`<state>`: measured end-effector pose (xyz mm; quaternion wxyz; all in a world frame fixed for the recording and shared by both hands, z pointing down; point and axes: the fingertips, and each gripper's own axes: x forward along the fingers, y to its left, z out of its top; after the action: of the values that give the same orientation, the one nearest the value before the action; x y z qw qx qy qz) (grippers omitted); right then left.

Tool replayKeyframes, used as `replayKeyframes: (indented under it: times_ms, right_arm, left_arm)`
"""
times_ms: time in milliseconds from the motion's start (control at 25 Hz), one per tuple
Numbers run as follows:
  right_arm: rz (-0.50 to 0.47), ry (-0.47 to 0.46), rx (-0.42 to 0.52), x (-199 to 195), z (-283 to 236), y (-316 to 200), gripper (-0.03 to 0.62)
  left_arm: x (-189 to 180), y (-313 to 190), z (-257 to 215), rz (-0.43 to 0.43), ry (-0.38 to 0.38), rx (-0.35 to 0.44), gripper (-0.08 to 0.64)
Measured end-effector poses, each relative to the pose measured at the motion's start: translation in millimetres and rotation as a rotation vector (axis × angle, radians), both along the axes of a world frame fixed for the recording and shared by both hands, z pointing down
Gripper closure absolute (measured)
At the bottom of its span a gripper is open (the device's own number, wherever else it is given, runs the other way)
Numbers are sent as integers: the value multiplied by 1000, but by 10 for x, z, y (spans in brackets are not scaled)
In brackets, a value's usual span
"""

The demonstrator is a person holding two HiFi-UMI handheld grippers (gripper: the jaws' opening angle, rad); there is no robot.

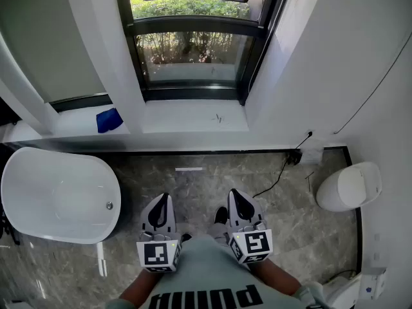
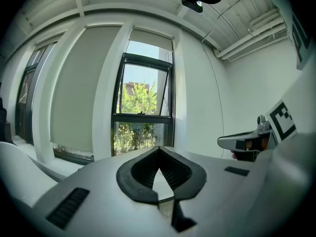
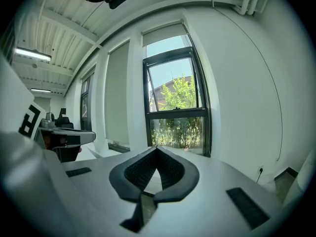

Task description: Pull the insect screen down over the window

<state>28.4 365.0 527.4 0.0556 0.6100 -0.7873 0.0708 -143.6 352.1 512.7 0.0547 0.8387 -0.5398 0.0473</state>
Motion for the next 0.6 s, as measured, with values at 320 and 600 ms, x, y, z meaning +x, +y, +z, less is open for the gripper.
replayKeyframes:
  times_ms: [320, 600]
  right_arm:
    - [-2, 4, -4, -5, 39, -7, 596]
    - [-51, -35, -16, -83, 41, -51, 595]
  left_arm:
    - [-43, 18, 122, -10, -21, -17, 548]
    - [-68, -6, 122, -18, -19, -19, 548]
